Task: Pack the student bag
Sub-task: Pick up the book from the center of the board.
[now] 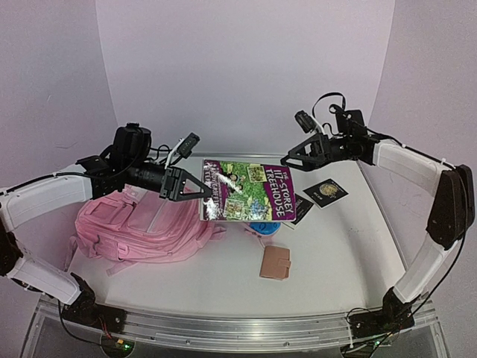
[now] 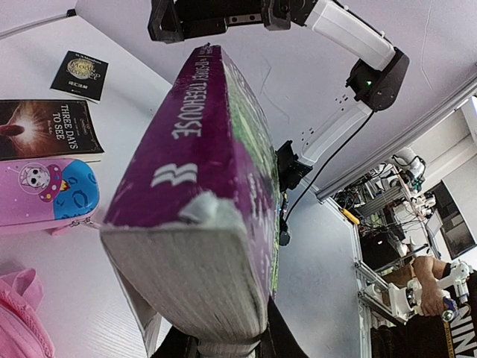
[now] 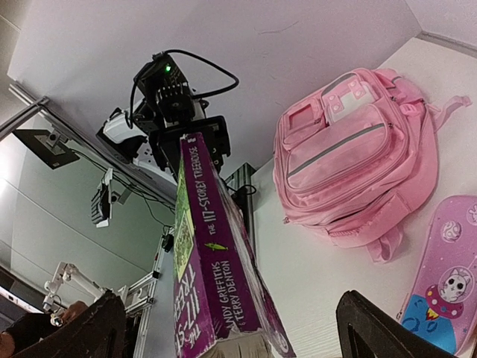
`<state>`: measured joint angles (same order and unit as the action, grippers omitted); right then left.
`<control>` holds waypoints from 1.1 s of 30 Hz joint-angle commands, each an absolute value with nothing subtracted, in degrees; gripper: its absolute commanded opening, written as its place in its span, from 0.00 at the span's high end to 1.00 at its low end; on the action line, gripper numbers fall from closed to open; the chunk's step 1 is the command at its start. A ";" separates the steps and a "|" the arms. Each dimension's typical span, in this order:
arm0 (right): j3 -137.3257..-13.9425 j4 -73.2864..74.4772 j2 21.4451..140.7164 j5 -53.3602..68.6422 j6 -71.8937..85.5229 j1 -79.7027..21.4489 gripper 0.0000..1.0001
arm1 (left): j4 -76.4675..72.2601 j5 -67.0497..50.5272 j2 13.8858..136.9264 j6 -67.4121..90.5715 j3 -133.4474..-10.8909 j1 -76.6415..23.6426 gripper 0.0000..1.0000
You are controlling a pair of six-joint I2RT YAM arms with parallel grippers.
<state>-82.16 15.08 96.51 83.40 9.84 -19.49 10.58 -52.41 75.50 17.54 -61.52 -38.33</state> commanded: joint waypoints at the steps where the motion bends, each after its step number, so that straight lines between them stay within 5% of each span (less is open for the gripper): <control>1: -80.04 15.05 94.34 83.85 6.97 -22.32 0.02 | 3.86 -54.72 74.01 16.70 -65.74 -38.57 1.00; 8: -78.44 15.03 94.23 84.00 6.93 -24.74 0.12 | 3.10 -53.66 72.97 16.46 -65.08 -38.58 1.00; 15: -77.59 15.03 93.03 82.91 7.07 -25.68 0.54 | 3.05 -51.68 72.71 16.00 -64.83 -38.58 1.00; 18: -78.39 15.03 93.05 82.00 7.33 -25.70 0.80 | 5.35 -49.96 73.59 16.06 -66.06 -38.56 0.97; 21: -79.81 15.20 92.63 80.02 7.50 -25.42 0.95 | 11.85 -47.77 75.57 15.67 -69.16 -38.52 0.61; 26: -82.44 15.37 91.91 76.61 8.54 -23.37 1.00 | 16.69 -38.63 73.55 16.85 -67.65 -38.44 0.08; 28: -82.27 15.55 91.57 76.30 8.73 -22.94 1.00 | 17.03 -34.42 71.17 17.06 -66.18 -38.34 0.01; 33: -80.90 15.68 90.72 79.00 9.75 -23.24 1.00 | 17.61 -29.07 69.86 17.23 -65.35 -38.15 0.00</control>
<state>-79.09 17.68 95.08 75.10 8.69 -22.97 17.22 -35.67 72.13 16.95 -65.52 -38.44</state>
